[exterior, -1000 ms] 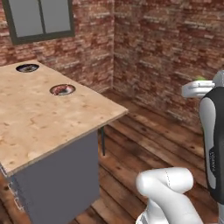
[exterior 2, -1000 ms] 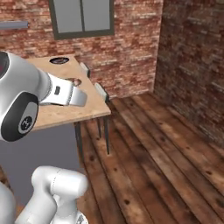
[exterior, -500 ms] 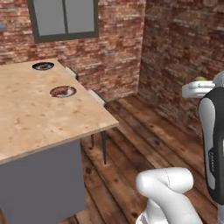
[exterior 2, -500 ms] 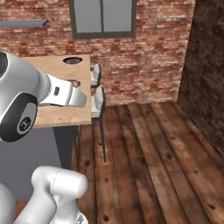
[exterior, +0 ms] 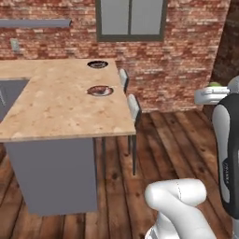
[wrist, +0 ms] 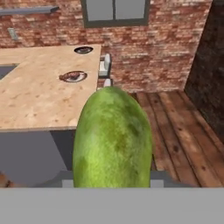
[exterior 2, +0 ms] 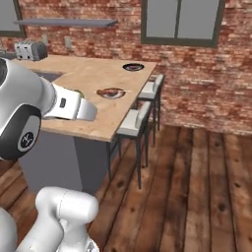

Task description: Pick up the mango and banana from the fridge and place one fruit on each plate on the dining counter.

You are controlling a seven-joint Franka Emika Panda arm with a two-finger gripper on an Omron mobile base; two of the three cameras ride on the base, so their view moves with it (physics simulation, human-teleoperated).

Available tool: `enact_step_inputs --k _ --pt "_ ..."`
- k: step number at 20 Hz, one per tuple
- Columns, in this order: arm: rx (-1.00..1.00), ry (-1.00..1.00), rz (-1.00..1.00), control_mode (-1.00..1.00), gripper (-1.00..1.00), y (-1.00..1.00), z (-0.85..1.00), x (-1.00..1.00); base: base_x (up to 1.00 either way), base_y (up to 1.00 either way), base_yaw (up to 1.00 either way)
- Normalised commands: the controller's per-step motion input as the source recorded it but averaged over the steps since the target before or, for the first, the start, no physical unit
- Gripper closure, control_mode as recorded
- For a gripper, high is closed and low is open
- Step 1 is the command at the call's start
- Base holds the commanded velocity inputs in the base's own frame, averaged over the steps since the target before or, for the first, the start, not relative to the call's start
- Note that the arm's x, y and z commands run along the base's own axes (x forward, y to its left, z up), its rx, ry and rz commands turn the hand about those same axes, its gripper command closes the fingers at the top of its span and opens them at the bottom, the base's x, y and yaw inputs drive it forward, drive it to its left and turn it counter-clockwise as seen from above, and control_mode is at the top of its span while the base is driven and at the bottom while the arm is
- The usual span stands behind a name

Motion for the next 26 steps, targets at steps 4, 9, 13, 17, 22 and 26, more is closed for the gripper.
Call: enact_step_inputs --k 4,9,13,17,22,26 --pt "0.0 0.0 0.0 1.0 1.0 0.0 0.0 0.0 0.18 -1.0 0.28" --pt "0.0 0.0 0.0 1.0 1.0 0.0 0.0 0.0 0.62 -1.0 0.26" --pt "0.0 0.0 0.0 1.0 1.0 0.0 0.0 0.0 1.0 -0.89 0.34" --pt "0.0 0.0 0.0 1.0 1.0 0.0 0.0 0.0 1.0 -0.54 0.42" --pt "0.0 0.0 0.0 1.0 1.0 0.0 0.0 0.0 1.0 -0.46 0.52" --pt "0.0 0.0 0.0 1.0 1.0 0.0 0.0 0.0 0.94 -0.83 0.47"
